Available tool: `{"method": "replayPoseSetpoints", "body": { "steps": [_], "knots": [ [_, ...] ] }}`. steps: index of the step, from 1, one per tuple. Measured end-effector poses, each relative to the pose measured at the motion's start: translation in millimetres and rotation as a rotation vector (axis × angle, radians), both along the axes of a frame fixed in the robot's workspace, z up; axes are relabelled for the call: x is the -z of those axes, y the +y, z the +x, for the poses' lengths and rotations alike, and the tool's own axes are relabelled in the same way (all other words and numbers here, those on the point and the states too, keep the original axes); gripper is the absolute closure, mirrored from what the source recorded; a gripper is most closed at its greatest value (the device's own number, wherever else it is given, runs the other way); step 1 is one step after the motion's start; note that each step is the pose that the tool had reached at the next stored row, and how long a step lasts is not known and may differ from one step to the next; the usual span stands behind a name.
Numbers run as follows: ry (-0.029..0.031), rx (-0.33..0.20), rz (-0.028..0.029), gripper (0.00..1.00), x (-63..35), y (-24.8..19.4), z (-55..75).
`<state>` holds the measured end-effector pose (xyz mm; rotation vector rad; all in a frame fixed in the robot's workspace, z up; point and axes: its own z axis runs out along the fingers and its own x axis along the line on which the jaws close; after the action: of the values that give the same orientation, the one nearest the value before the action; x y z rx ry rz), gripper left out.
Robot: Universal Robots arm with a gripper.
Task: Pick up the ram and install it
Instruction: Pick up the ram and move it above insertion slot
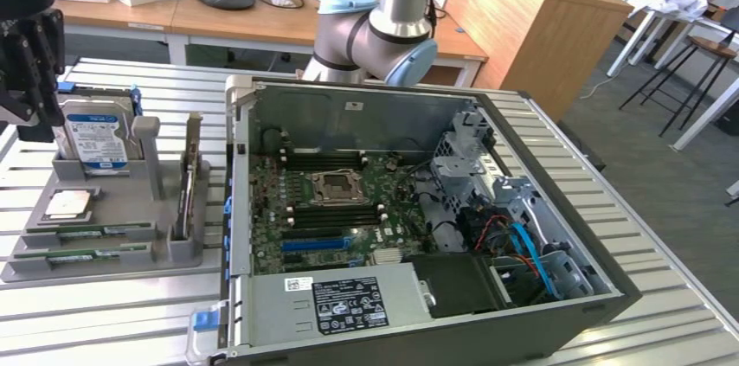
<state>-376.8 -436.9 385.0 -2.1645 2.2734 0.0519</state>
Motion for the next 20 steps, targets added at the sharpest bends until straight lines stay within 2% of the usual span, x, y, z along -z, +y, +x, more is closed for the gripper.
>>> {"method": "replayPoseSetpoints", "body": {
  "steps": [2, 8, 15, 17, 20],
  "knots": [
    [-0.0004, 0.000, 0.0006, 0.70, 0.9, 0.0, 0.0],
    [-0.0001, 0.000, 0.0039, 0.70, 11.7, 0.0, 0.0],
    [-0.0001, 0.000, 0.0043, 0.70, 21.1, 0.0, 0.0],
    [-0.0001, 0.000, 0.0045, 0.70, 30.1, 0.0, 0.0],
    [-0.0001, 0.000, 0.0046, 0.70, 34.8, 0.0, 0.0]
  ]
}}
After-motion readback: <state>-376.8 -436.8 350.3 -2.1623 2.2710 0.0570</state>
